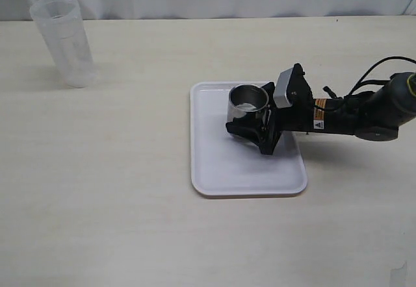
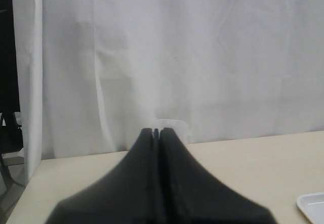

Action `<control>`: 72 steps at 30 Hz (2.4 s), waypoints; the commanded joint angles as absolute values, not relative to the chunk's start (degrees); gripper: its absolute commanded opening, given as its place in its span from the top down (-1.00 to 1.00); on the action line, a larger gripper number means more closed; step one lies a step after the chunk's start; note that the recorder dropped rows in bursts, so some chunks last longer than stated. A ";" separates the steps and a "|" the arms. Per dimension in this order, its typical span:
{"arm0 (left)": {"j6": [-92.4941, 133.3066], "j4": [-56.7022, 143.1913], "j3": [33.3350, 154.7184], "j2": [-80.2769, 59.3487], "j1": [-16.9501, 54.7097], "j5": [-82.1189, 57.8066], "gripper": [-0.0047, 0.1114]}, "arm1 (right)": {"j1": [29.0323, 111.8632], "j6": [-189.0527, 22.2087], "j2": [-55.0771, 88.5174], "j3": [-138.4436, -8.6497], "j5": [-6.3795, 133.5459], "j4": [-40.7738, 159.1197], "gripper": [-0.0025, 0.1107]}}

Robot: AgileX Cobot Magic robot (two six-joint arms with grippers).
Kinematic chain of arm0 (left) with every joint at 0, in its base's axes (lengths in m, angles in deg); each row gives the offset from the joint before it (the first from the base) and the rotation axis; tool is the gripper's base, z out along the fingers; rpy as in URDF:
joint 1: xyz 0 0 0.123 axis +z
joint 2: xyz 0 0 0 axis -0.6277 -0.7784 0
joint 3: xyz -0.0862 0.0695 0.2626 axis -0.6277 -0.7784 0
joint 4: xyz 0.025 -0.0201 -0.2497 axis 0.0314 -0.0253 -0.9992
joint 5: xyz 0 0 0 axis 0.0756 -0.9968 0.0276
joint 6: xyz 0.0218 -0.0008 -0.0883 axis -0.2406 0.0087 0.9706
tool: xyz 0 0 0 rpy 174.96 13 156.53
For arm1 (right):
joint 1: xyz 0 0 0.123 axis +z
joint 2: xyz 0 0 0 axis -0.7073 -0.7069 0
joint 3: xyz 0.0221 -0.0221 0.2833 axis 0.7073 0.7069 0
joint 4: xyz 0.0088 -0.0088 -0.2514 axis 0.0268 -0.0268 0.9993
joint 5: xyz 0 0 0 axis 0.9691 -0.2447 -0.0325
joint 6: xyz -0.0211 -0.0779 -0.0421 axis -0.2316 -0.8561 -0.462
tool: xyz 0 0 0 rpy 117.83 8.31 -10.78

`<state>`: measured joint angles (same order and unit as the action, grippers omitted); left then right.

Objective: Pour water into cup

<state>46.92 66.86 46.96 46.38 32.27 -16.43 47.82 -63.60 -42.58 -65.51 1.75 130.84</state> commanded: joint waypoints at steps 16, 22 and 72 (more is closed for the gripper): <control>47.39 66.55 46.73 46.64 32.12 -16.32 0.92 | 47.52 -65.13 -43.73 -65.59 -0.70 129.08 0.87; 47.39 66.55 46.73 46.64 32.12 -16.32 0.92 | 47.52 -65.13 -43.73 -65.59 -0.70 129.08 0.11; 47.39 66.52 46.73 46.64 32.12 -16.32 0.92 | 47.52 -52.29 0.83 -49.56 -0.34 124.15 0.88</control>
